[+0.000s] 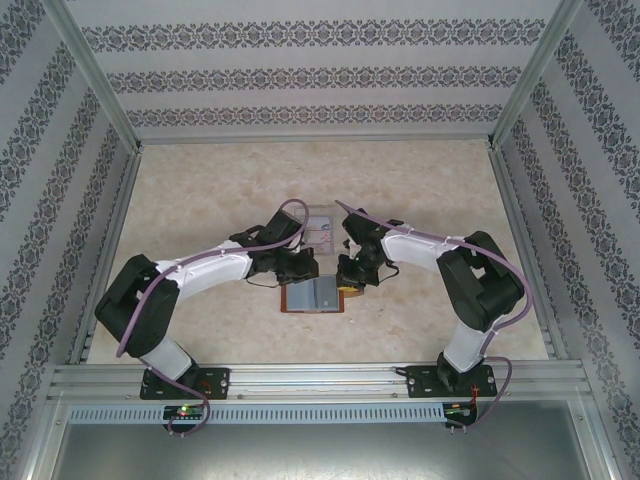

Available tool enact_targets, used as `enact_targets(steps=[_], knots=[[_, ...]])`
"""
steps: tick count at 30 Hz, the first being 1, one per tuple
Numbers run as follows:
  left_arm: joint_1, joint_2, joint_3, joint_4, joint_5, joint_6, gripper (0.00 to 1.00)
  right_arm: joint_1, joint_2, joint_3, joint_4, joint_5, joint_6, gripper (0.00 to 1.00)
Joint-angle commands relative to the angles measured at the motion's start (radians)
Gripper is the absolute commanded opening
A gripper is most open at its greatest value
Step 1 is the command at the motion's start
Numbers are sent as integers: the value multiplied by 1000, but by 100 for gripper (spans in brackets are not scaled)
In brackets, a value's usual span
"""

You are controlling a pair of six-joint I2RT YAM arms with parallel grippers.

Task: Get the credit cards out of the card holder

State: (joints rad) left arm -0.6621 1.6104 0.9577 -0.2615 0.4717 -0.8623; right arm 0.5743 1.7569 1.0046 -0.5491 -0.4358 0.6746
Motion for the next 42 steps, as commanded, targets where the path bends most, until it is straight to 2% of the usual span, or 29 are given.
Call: enact_targets(steps=[1,7,16,24,28,36,42], knots=[[-18,32,-7,59,25,-38,3,15,8,-22,15,-14,0,13],[-24,76,17,33,30,-40,0,15,0,-30,30,-15,6,5],[-43,134,42,70,97,-56,0,16,33,-51,49,-11,14,5],[-65,189,84,49,136,-52,15,16,32,-57,49,-11,13,5],[-73,217,124,-40,110,-26,21,16,33,-55,48,-9,13,5],[-85,246,212,-271,-3,42,25,16,33,-54,46,-10,13,6],[-90,255,227,-331,-39,58,26,16,33,-53,45,-6,11,7]])
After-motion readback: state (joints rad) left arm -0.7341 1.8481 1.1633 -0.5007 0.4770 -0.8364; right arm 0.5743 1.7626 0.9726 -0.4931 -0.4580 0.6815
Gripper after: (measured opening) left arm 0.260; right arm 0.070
